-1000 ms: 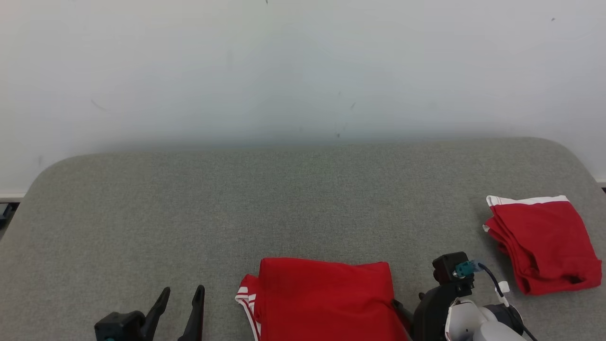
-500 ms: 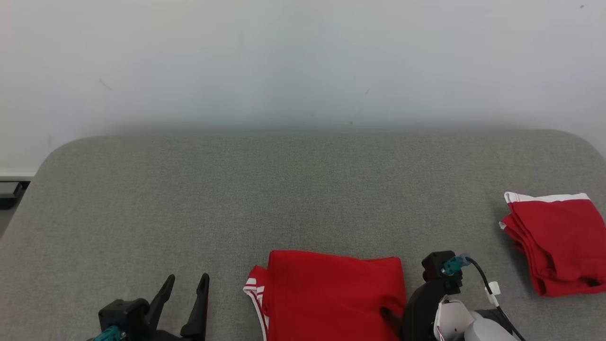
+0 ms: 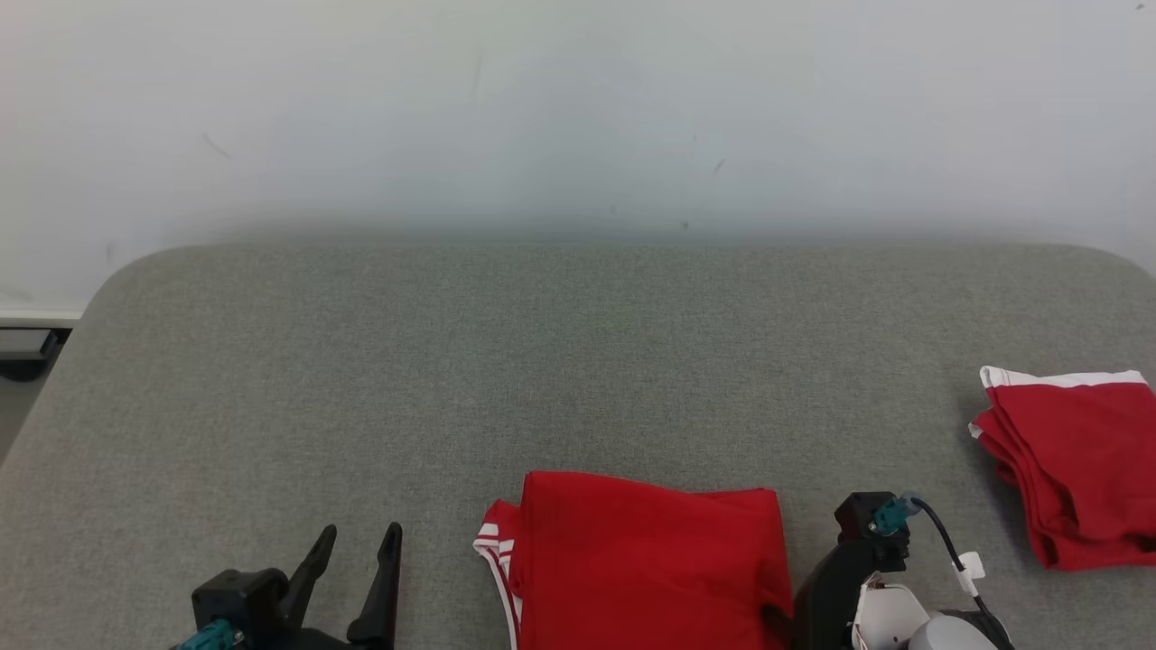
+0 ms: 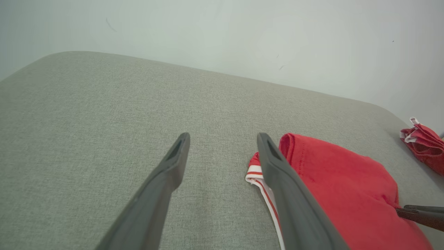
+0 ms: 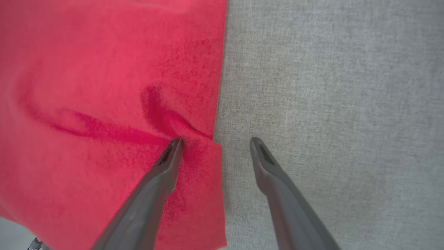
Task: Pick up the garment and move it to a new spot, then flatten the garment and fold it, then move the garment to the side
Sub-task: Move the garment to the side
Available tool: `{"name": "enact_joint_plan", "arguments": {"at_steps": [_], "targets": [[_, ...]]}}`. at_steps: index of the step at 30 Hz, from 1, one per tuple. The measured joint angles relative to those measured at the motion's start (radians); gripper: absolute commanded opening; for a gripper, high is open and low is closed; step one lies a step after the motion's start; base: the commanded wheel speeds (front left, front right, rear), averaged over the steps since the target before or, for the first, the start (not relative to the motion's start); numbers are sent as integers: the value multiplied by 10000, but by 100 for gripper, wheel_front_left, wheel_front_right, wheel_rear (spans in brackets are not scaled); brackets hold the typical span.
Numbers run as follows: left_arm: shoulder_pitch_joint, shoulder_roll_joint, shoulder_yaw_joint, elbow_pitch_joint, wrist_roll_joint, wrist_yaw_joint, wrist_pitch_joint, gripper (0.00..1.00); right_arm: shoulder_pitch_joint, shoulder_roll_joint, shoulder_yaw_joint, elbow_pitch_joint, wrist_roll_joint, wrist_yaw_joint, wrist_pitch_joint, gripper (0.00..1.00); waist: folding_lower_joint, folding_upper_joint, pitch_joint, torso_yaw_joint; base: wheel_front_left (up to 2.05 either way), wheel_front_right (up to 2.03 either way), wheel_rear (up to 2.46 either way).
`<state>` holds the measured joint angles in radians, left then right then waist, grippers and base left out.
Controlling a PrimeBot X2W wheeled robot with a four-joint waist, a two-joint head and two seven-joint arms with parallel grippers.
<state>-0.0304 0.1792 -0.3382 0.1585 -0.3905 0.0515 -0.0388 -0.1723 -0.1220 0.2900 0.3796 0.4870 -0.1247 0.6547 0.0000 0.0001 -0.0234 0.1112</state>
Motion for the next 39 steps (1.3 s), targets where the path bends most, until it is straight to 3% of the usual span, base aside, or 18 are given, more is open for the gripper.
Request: {"name": "enact_joint_plan", "arguments": {"at_steps": [11,13,14,15,16,18,21,23,39], "targets": [[-212,-98,-180,35,4,-88,84,100,17,376,-522,-38,-351,0,717,100,0,0,120,218,0,0,0],[-212,-109,-217,77,13,-90,90,100,7,405,-621,-23,-477,0,861,85,0,0,148,281,0,0,0],[-212,-115,-226,90,13,-92,92,100,0,418,-688,-15,-535,0,903,70,0,0,160,314,0,0,0],[-212,-115,-222,100,13,-92,90,100,-24,426,-715,6,-596,0,972,70,0,0,173,345,0,0,0],[-212,-107,-207,107,13,-92,90,100,-50,433,-725,25,-644,0,1047,49,0,0,184,367,0,0,0],[-212,-102,-205,121,13,-92,90,100,-111,489,-755,50,-694,0,1179,42,0,0,200,401,0,0,0],[-212,-105,-205,130,13,-90,90,100,-242,537,-805,67,-846,0,1350,21,0,-1,214,445,0,0,0],[-212,-107,-205,134,13,-90,90,100,-262,548,-834,58,-876,0,1429,0,0,0,226,470,0,0,0],[-215,-186,-31,364,-61,-77,-31,100,-1247,430,-1595,-1212,-2159,0,1298,0,0,0,-3,356,0,0,0]]}}
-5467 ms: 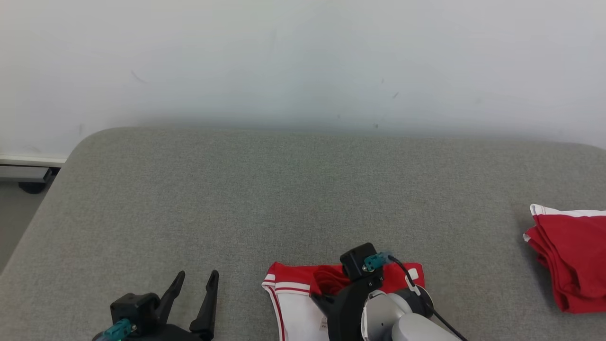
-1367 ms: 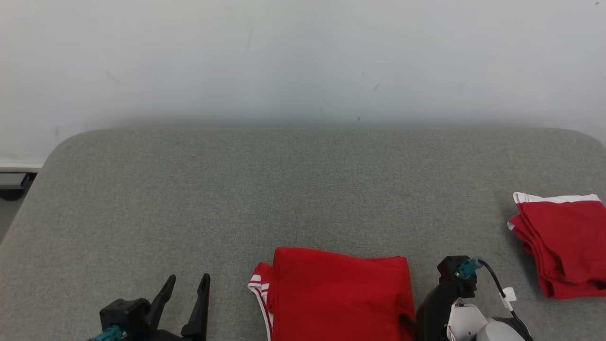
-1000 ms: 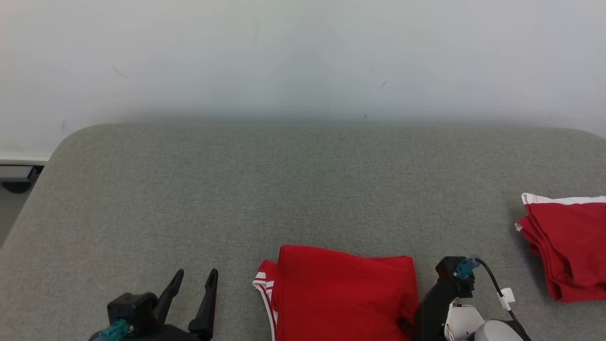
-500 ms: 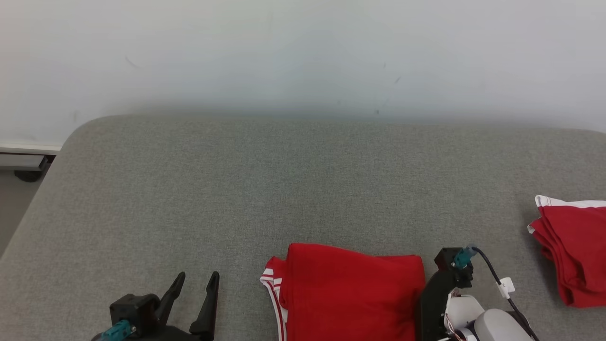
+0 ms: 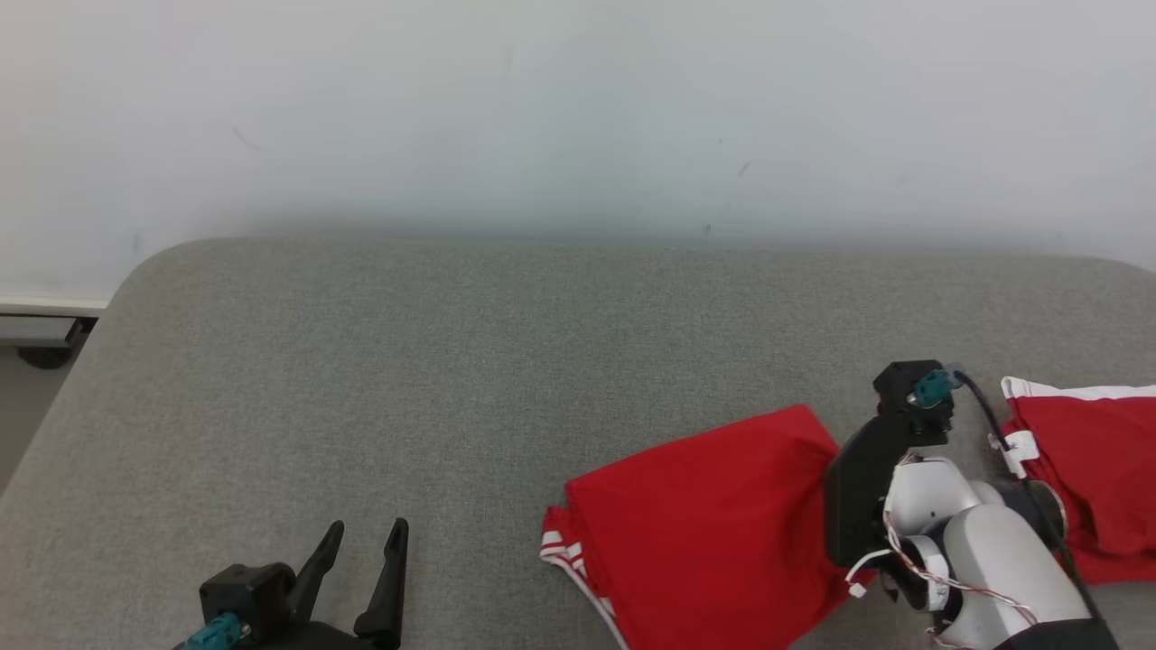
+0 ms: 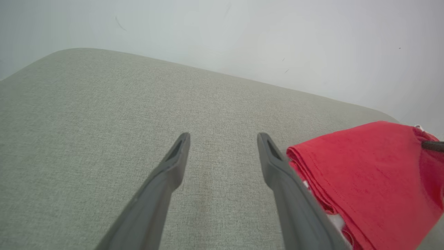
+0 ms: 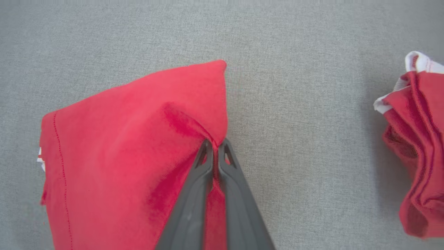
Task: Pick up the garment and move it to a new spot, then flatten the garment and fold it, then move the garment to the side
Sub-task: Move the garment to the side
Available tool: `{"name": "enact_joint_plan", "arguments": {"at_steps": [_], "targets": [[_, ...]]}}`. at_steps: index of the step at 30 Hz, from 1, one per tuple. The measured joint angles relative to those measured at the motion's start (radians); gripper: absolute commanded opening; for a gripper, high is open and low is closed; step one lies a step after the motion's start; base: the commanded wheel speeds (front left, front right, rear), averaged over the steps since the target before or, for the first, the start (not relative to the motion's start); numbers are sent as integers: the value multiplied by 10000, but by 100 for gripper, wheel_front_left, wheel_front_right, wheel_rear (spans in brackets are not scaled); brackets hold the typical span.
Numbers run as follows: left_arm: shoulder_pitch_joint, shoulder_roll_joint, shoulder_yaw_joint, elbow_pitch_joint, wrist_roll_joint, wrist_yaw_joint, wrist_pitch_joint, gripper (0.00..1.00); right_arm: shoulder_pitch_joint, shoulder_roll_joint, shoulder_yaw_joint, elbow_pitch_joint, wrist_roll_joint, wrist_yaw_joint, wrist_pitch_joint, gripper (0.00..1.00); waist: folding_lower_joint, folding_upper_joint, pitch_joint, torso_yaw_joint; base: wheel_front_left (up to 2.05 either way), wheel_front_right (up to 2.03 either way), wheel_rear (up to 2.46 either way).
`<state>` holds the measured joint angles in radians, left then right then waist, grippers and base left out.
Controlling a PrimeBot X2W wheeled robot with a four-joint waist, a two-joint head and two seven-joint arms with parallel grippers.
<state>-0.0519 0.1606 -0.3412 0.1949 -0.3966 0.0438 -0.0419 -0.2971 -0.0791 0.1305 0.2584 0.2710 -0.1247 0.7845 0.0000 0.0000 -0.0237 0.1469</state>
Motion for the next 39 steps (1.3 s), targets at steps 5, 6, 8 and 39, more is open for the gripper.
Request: {"name": "enact_joint_plan", "arguments": {"at_steps": [5,6,8,39], "targets": [[13,-6,27,0,-15,6,-75,100,1,-278,-311,-539,-305,0,180,0,0,0,-91,-146,0,0,0],[17,-6,40,-2,-15,15,-113,100,2,-316,-397,-690,-336,0,242,0,0,0,-104,-177,0,0,0],[32,-4,65,-8,-17,36,-128,100,3,-387,-685,-955,-410,0,268,0,0,0,-124,-246,0,0,0],[-405,-21,-272,-88,102,-17,-201,100,-1305,-2715,-1365,-1290,-1131,965,1315,0,0,0,-158,-883,0,0,0]]}}
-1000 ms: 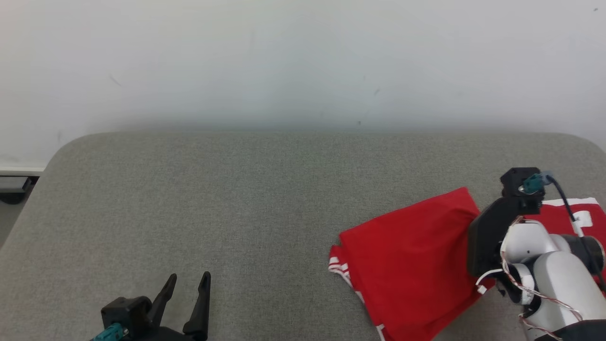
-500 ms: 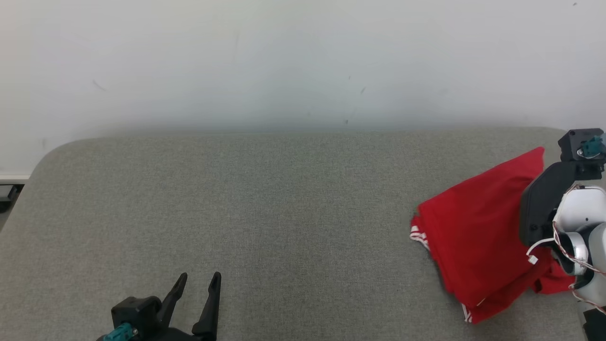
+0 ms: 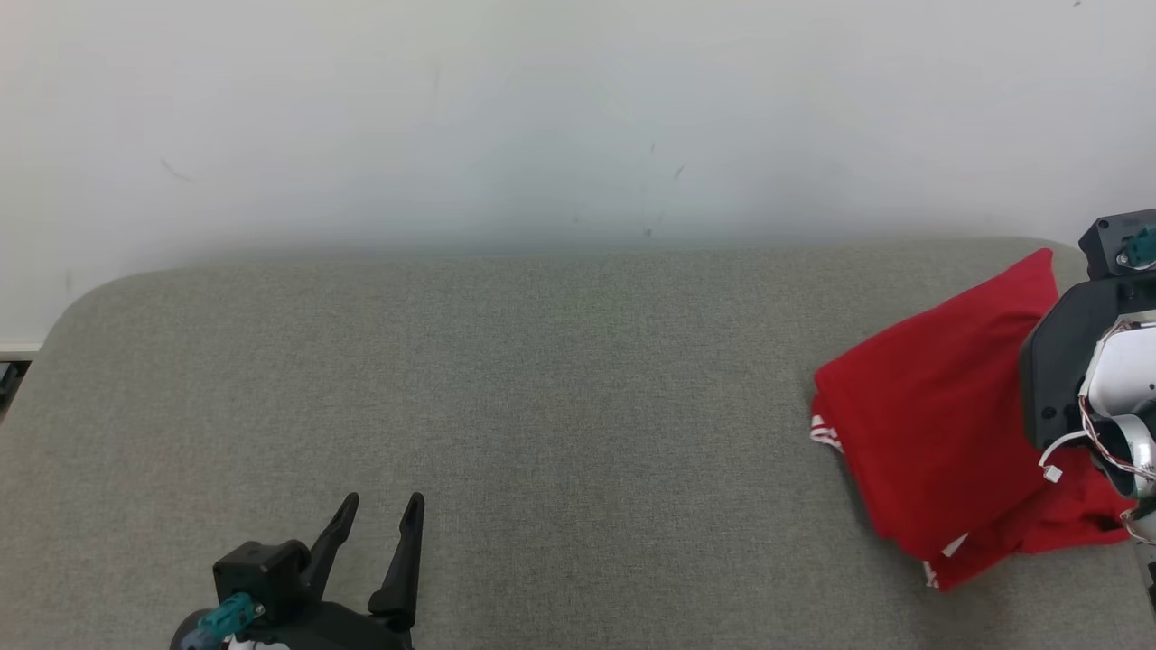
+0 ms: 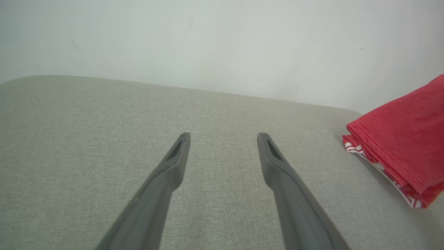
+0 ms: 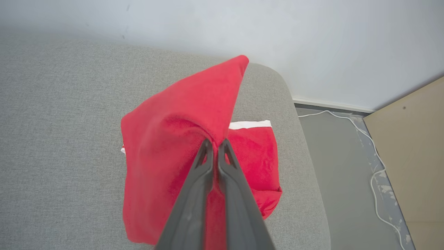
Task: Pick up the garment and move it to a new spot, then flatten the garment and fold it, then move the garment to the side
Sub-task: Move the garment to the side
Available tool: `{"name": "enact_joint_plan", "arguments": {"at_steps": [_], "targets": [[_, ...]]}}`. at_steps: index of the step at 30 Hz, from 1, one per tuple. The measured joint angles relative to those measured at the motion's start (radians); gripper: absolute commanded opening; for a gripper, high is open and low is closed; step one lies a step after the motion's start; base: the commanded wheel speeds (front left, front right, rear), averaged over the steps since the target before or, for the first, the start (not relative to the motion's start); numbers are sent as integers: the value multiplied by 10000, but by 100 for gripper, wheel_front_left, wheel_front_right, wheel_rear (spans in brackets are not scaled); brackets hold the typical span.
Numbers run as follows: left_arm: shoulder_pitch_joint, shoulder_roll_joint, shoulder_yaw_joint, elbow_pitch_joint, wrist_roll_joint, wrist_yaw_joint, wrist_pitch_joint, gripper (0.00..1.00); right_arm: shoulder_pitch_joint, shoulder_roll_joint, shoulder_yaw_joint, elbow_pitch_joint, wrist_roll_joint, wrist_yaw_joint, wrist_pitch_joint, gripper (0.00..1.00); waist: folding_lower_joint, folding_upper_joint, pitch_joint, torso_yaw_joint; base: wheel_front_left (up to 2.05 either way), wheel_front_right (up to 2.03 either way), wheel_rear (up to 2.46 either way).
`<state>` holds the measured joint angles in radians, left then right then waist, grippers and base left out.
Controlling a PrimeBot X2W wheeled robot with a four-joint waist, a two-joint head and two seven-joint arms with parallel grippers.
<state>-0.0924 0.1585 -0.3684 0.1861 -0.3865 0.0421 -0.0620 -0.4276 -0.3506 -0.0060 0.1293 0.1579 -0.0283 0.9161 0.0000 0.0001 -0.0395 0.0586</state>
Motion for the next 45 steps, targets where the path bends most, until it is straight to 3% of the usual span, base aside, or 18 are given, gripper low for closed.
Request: {"name": "enact_joint_plan", "arguments": {"at_steps": [5,13,14,15,17,20,21,23,26,29,30,32,33,35,40,45], "targets": [[-2,-8,-63,2,2,-77,2,100,-5,-144,29,-65,0,205,121,0,0,0,10,-41,0,0,0],[1,17,-98,-81,12,-84,88,100,65,-828,-265,17,-84,263,343,0,0,0,236,-51,0,0,0],[0,25,-111,-119,71,-84,90,100,62,-1106,-326,102,-184,305,337,0,0,0,320,-40,0,0,0],[-158,59,-251,-332,104,-157,190,100,88,-1801,-345,652,-794,422,52,0,0,0,729,22,0,0,0],[-420,86,-274,-430,167,-171,268,100,98,-2362,-334,1058,-1287,458,-190,0,0,0,1013,92,0,0,0],[-472,132,-276,-430,180,-174,322,100,115,-2472,-280,1714,-1618,337,-433,0,1,0,1354,188,0,0,0],[-650,134,-276,-445,184,-176,345,100,96,-2500,-288,1985,-1783,178,-765,100,1,0,1528,235,0,0,0],[-823,134,-280,-401,184,-238,353,100,70,-2504,-274,2474,-1996,-165,-1248,100,1,1,1700,285,0,0,0],[-826,161,-263,-351,184,-247,351,100,-186,-2447,-263,2650,-1992,-245,-2038,100,0,1,1719,252,0,0,0],[-880,165,-240,-263,291,-245,290,100,-702,-2121,-387,2911,-1603,-245,-3141,100,0,1,1624,179,0,0,0],[-1275,105,17,-8,362,-199,-17,100,-835,-846,-690,2945,-198,-44,-4970,100,0,1,1303,103,0,0,0],[-1269,111,251,213,334,-113,-230,100,-794,-311,-637,2742,430,516,-5965,100,0,0,1067,48,0,0,0],[-1264,109,366,228,320,-59,-341,100,-711,-132,-639,2637,591,598,-6194,100,-1,0,980,24,0,0,0],[-1028,150,763,435,234,299,-594,100,496,995,-546,1814,1331,1014,-7438,100,-1,-1,412,-199,0,0,0],[-265,119,1112,533,150,545,-798,100,1890,1624,-428,884,1678,1162,-8351,100,-2,-1,-223,-510,0,0,0],[316,73,1118,477,44,560,-790,100,3480,2151,-546,362,1894,1072,-9005,100,-2,-1,-773,-536,0,0,0]]}}
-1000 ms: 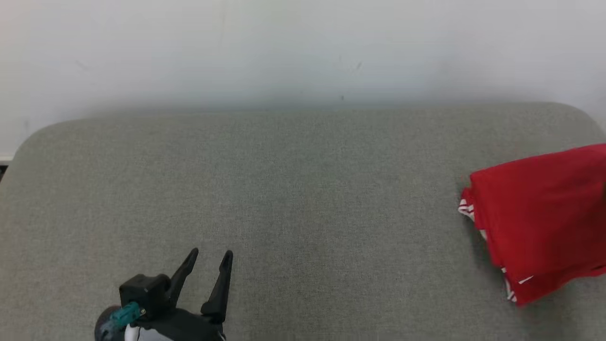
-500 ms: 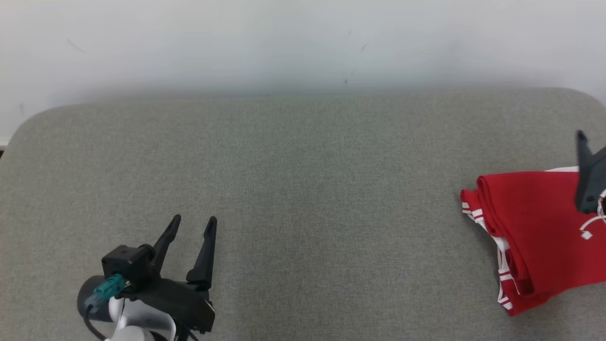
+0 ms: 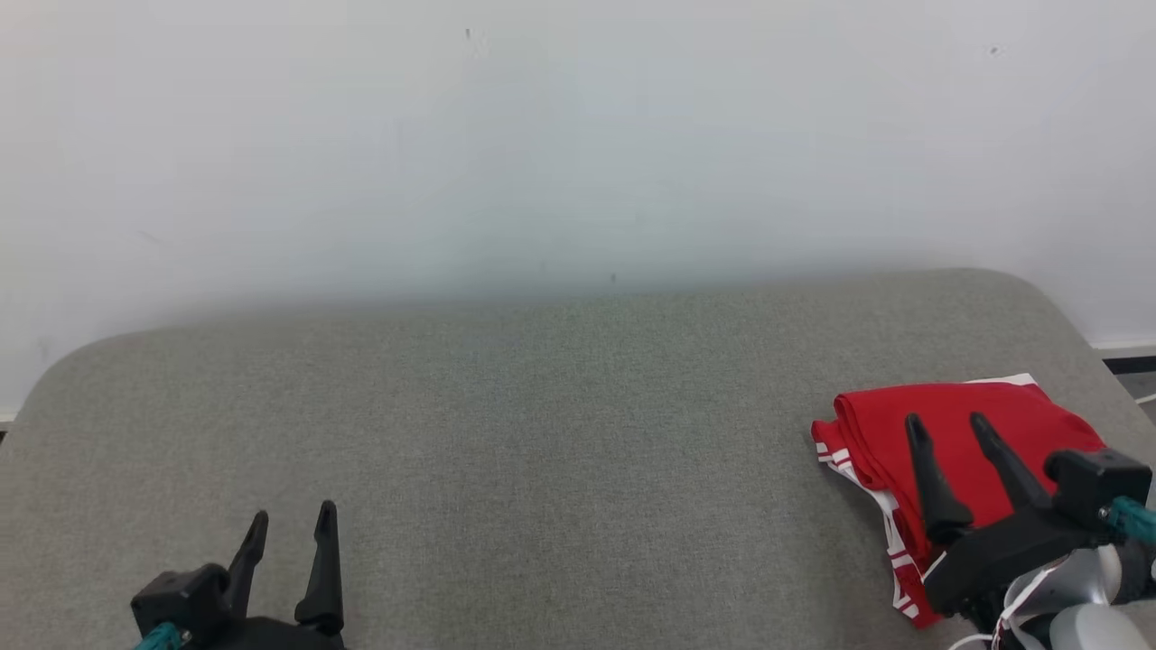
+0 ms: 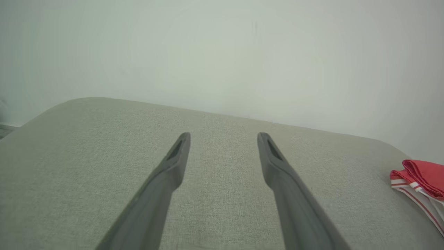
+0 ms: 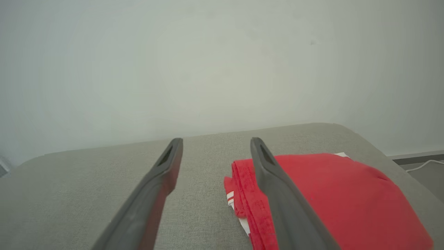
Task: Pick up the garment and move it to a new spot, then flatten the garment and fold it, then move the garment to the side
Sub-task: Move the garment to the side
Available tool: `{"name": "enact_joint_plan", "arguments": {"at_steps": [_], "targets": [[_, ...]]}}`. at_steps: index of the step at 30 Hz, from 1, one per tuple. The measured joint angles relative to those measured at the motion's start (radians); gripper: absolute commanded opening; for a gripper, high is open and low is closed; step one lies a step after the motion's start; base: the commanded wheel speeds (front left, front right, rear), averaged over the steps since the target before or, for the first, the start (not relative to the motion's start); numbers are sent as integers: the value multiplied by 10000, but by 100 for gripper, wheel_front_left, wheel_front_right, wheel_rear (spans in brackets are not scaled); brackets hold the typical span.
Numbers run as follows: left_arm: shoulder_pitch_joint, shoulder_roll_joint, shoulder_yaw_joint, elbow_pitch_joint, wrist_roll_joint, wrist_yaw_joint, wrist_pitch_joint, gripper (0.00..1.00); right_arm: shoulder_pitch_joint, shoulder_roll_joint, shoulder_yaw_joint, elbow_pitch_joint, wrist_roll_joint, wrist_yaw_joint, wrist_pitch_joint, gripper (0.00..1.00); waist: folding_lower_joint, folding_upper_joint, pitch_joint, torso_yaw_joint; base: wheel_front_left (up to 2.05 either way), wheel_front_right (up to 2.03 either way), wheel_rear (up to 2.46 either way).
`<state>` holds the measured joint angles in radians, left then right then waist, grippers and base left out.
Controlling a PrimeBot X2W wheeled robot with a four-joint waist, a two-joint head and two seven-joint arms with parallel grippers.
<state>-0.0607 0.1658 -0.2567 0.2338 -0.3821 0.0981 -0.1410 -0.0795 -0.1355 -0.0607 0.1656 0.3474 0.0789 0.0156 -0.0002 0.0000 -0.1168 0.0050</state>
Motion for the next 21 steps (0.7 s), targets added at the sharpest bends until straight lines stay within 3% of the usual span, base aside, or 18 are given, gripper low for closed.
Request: {"name": "enact_joint_plan", "arguments": {"at_steps": [21], "targets": [[355,-2,431,71,-207,159,360,100,485,355,359,-69,130,0,-309,100,2,0,-108,866,0,0,0]]}}
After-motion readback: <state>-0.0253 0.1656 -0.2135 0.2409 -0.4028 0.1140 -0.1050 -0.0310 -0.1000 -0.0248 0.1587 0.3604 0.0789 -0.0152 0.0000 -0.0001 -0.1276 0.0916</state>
